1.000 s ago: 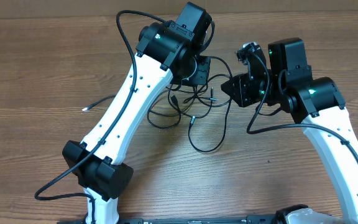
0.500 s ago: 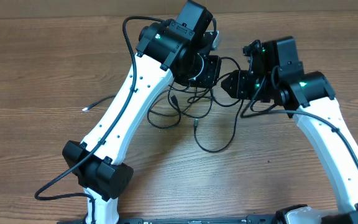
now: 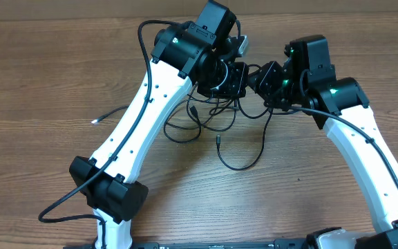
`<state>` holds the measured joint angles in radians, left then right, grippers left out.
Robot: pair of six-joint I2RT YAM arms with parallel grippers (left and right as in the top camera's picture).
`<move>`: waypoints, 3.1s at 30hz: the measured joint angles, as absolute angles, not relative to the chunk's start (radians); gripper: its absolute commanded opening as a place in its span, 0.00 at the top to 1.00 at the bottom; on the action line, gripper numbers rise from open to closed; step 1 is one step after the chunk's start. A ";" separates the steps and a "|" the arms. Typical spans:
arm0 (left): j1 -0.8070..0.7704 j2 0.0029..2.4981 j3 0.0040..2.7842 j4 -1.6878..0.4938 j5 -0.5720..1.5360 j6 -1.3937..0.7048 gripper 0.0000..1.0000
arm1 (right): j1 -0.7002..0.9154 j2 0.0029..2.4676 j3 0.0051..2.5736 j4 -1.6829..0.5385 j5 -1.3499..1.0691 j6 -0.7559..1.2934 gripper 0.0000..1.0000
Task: Untangle cables
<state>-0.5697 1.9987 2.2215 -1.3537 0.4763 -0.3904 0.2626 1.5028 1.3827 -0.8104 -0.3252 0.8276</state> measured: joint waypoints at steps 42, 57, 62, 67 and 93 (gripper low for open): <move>-0.570 1.930 2.221 -1.347 0.181 -0.419 0.96 | 0.263 1.503 1.383 -0.455 -0.542 0.652 0.96; -0.558 1.936 2.184 -1.356 -0.203 -0.419 0.96 | 0.242 1.503 1.383 -0.447 -0.782 0.539 0.96; -0.527 1.936 2.184 -1.374 -0.262 -0.419 0.96 | 0.203 1.503 1.383 -0.493 -0.722 0.534 0.96; -0.486 1.936 2.184 -1.404 -0.294 -0.419 0.96 | 0.141 1.502 1.383 -0.598 -0.630 0.530 0.96; -0.556 1.936 2.183 -1.383 -0.241 -0.414 0.96 | 0.168 1.502 1.383 -0.876 -0.554 0.142 0.54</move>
<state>-0.5564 1.9362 2.1830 -1.3834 -0.2413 -0.4137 0.1677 1.5024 1.3830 -0.8764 -0.5541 0.1421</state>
